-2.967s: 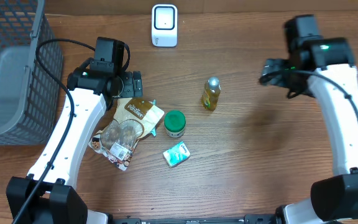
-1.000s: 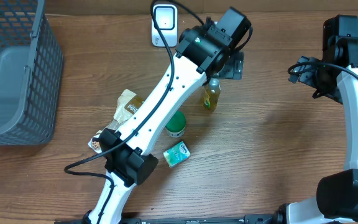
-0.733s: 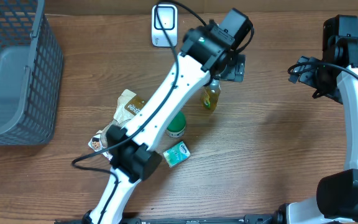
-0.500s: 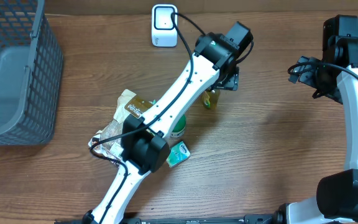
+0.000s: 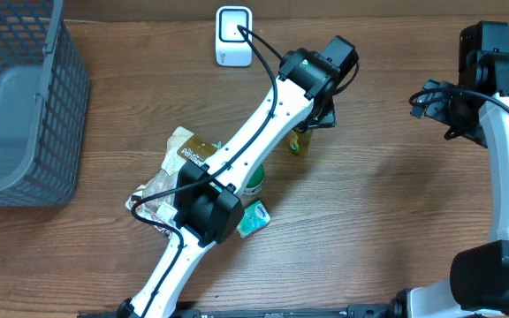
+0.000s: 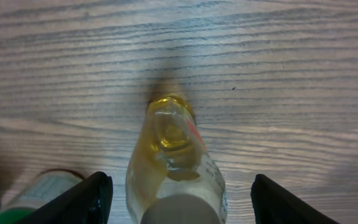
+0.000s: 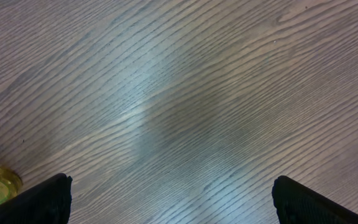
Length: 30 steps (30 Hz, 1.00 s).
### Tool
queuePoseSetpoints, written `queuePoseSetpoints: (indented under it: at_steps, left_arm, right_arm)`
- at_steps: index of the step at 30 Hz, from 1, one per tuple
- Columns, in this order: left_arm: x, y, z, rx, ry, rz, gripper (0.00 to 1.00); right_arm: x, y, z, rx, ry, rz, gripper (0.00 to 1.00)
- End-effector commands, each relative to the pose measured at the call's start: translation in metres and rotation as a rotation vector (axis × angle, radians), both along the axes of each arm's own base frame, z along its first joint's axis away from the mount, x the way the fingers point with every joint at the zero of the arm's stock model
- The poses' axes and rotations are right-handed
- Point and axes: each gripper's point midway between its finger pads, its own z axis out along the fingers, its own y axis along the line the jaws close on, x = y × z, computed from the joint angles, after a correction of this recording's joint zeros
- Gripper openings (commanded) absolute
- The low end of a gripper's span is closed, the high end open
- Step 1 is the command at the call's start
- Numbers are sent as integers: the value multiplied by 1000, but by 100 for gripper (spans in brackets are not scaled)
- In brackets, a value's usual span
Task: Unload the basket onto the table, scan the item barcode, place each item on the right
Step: 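Reach the left gripper over the table and grasp the yellow bottle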
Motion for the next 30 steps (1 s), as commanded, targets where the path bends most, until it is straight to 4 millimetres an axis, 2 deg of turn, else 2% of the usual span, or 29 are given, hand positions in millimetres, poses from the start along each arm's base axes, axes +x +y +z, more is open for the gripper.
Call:
queuePoseSetpoints:
  at_steps: [1, 8, 14, 18, 24, 27, 28, 30]
  left_arm:
    - [1, -1, 4, -18, -10, 74, 72]
    - [2, 2, -4, 8, -3, 76, 56]
    - [1, 3, -9, 23, 6, 54, 47]
    - [1, 3, -9, 54, 0, -79, 47]
    - [3, 10, -9, 101, -1, -256, 39]
    - [2, 11, -10, 103, 10, -286, 45]
    - [1, 12, -10, 105, 11, -288, 49]
    - [0, 12, -10, 107, 18, -287, 64]
  right_arm:
    - [-2, -2, 17, -12, -51, -9, 100]
    - [-2, -2, 17, -12, -51, -9, 100]
    - [-2, -2, 17, -12, -51, -9, 100]
    - [-2, -2, 17, -12, -51, -9, 100]
    - [-2, -2, 17, -12, -51, -9, 100]
    - [-2, -2, 17, -12, -51, -9, 100]
    - [-2, -2, 17, -12, -51, -9, 100]
    - [-2, -2, 17, -12, -51, -9, 100]
